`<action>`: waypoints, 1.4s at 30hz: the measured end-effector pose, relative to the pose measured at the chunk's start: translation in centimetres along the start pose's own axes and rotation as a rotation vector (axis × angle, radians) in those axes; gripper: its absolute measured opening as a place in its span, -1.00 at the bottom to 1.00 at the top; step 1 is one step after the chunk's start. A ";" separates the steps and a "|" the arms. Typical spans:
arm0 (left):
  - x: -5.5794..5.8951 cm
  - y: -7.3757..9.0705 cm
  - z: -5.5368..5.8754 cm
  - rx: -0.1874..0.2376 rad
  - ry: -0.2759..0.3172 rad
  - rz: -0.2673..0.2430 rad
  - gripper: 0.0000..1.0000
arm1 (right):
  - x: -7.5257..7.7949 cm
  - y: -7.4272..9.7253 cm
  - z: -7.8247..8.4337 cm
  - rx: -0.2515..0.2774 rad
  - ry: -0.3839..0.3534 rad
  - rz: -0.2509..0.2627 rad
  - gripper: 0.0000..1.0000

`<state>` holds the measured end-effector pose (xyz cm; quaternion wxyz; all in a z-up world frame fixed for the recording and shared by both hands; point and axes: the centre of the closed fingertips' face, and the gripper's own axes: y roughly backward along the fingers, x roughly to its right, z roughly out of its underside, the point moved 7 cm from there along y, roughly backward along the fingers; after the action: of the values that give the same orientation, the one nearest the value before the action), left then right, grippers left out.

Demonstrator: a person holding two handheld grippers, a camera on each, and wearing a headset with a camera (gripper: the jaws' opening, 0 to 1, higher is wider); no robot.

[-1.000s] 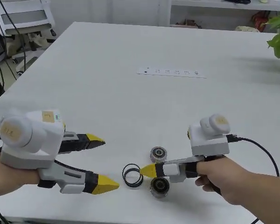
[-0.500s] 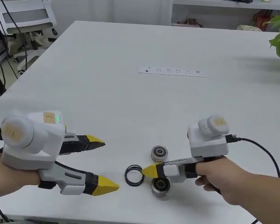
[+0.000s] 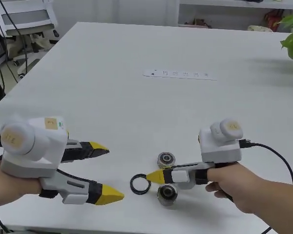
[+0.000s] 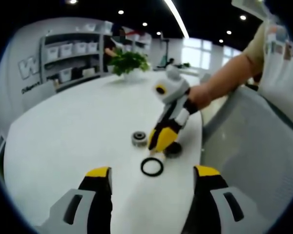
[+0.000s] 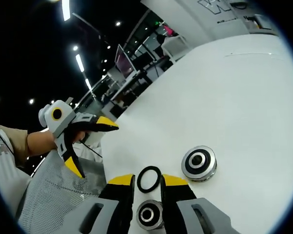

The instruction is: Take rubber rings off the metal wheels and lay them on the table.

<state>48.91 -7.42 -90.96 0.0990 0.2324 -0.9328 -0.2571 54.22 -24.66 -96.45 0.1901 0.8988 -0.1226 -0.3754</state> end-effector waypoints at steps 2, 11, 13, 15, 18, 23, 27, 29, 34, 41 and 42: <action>0.0 0.0 -0.1 0.004 0.006 -0.002 0.37 | -0.1 0.5 -0.3 0.016 0.017 0.002 -0.60; 0.2 0.1 -0.5 0.012 0.022 -0.004 0.42 | -0.3 3.4 -1.7 0.091 0.084 0.041 -0.40; 0.2 0.2 -0.7 0.013 0.027 -0.004 0.43 | -0.4 4.1 -2.0 0.109 0.103 0.045 -0.40; 0.2 0.3 -0.9 0.022 0.033 -0.005 0.44 | -0.7 4.8 -2.2 0.118 0.129 0.058 -0.37; 0.3 0.4 -1.3 0.031 0.030 -0.009 0.47 | -0.8 5.8 -2.3 0.130 0.154 0.072 -0.35; 0.5 0.5 -1.9 0.046 0.033 -0.016 0.49 | -1.3 7.3 -2.0 0.151 0.194 0.097 -0.31; 0.9 0.8 -2.2 0.058 0.031 -0.017 0.51 | -1.5 8.2 -1.6 0.148 0.241 0.132 -0.19; 1.1 1.0 -2.4 0.066 0.026 -0.023 0.52 | -1.5 8.6 -1.5 0.152 0.262 0.145 -0.10; 1.4 1.4 -2.7 0.087 0.032 -0.035 0.55 | -2.1 9.8 -0.8 0.151 0.314 0.180 0.05; 1.7 2.0 -2.8 0.091 0.026 -0.062 0.59 | -2.4 11.1 0.2 0.131 0.384 0.238 0.24; 1.7 2.1 -2.8 0.092 0.029 -0.064 0.59 | -2.5 11.3 0.3 0.126 0.397 0.246 0.26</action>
<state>47.45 -7.89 -87.41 0.0933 0.2703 -0.9341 -0.2136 51.40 -33.96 -90.20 0.1986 0.9433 -0.2145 -0.1570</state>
